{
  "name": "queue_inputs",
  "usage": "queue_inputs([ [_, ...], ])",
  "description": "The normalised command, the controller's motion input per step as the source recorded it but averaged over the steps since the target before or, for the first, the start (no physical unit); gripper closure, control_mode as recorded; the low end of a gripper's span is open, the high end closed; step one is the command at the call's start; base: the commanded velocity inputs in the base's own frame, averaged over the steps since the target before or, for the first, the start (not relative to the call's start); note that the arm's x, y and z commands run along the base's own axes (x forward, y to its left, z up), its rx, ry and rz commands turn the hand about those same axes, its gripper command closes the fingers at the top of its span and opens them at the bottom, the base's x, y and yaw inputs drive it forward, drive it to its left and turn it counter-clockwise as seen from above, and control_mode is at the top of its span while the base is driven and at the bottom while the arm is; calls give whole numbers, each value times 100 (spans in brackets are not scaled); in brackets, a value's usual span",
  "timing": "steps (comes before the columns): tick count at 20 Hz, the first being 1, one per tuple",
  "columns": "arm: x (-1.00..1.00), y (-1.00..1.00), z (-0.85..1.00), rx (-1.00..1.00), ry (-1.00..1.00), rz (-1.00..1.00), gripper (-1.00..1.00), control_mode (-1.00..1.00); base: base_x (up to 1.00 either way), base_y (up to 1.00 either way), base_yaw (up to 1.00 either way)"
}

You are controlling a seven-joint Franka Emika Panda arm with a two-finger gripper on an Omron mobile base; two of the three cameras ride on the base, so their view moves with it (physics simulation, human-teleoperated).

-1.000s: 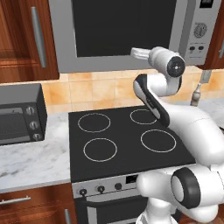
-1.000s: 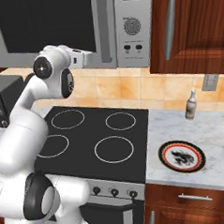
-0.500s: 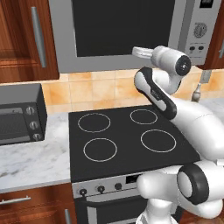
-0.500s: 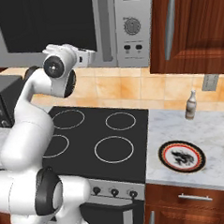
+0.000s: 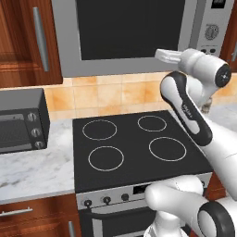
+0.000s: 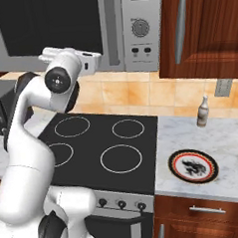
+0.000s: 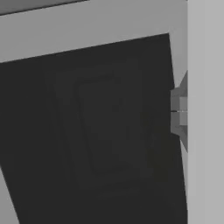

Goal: Pick the fish from the counter and place it in the microwave. Then turn on the microwave.

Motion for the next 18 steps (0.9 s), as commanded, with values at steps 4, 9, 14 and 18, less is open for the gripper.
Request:
queue_inputs([
  [4, -29, -71, 2, 0, 0, 3, 100, -100, 0, 0, 0],
  [9, 0, -71, -3, 0, 0, 2, 100, -100, 0, 0, 0],
  [14, 0, -51, 0, 1, 2, 3, 100, -100, 0, 0, 0],
  [18, 0, -35, 0, 2, 9, 2, 100, -100, 0, 0, 0],
])
